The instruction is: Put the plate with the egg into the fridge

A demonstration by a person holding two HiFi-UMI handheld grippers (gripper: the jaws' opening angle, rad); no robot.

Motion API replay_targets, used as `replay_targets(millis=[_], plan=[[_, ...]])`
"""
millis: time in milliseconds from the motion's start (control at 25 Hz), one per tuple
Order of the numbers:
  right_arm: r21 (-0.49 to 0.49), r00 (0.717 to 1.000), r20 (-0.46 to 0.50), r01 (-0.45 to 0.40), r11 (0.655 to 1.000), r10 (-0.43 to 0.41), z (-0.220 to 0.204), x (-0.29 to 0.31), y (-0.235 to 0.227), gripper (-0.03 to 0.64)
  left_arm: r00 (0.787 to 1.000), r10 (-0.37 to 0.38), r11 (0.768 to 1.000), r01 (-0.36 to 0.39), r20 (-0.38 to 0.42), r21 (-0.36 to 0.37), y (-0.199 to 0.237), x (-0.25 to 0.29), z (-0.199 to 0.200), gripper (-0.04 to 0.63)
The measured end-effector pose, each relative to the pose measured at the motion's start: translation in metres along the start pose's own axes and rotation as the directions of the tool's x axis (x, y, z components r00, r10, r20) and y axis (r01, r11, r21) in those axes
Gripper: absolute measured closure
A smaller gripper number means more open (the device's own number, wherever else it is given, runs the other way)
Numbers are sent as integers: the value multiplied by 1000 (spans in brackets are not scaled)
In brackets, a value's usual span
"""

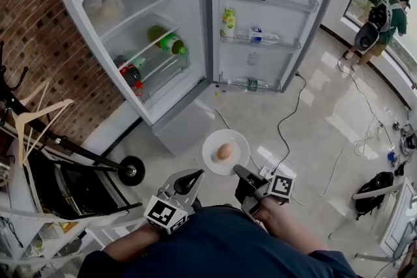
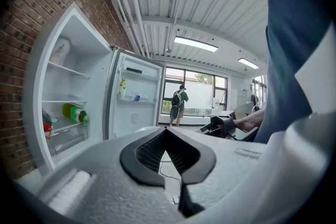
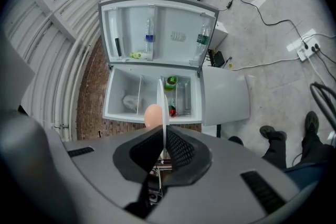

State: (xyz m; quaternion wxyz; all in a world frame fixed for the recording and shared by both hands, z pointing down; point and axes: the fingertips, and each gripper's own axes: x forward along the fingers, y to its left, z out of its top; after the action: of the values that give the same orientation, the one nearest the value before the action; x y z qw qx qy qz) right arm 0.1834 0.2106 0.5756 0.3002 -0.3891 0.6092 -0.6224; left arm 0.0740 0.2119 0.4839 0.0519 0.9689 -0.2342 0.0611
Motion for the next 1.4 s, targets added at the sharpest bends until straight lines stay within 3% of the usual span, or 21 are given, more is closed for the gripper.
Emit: replay_targets(millis=[360, 800, 1160, 1400], plan=[[-27, 999, 31, 27, 999, -26, 25, 58, 11, 595, 999, -42, 999, 42, 19, -18, 60, 23, 8, 591], [-30, 997, 57, 58, 998, -56, 57, 171, 30, 595, 997, -66, 997, 67, 41, -33, 182, 44, 28, 591], [-44, 995, 83, 55, 997, -52, 63, 263, 46, 595, 996, -82, 997, 82, 40, -7, 267, 29, 34, 591], [-48, 997, 70, 47, 998, -43, 65, 310, 57, 595, 997, -68, 998, 68, 32, -15, 299, 20, 31, 591]])
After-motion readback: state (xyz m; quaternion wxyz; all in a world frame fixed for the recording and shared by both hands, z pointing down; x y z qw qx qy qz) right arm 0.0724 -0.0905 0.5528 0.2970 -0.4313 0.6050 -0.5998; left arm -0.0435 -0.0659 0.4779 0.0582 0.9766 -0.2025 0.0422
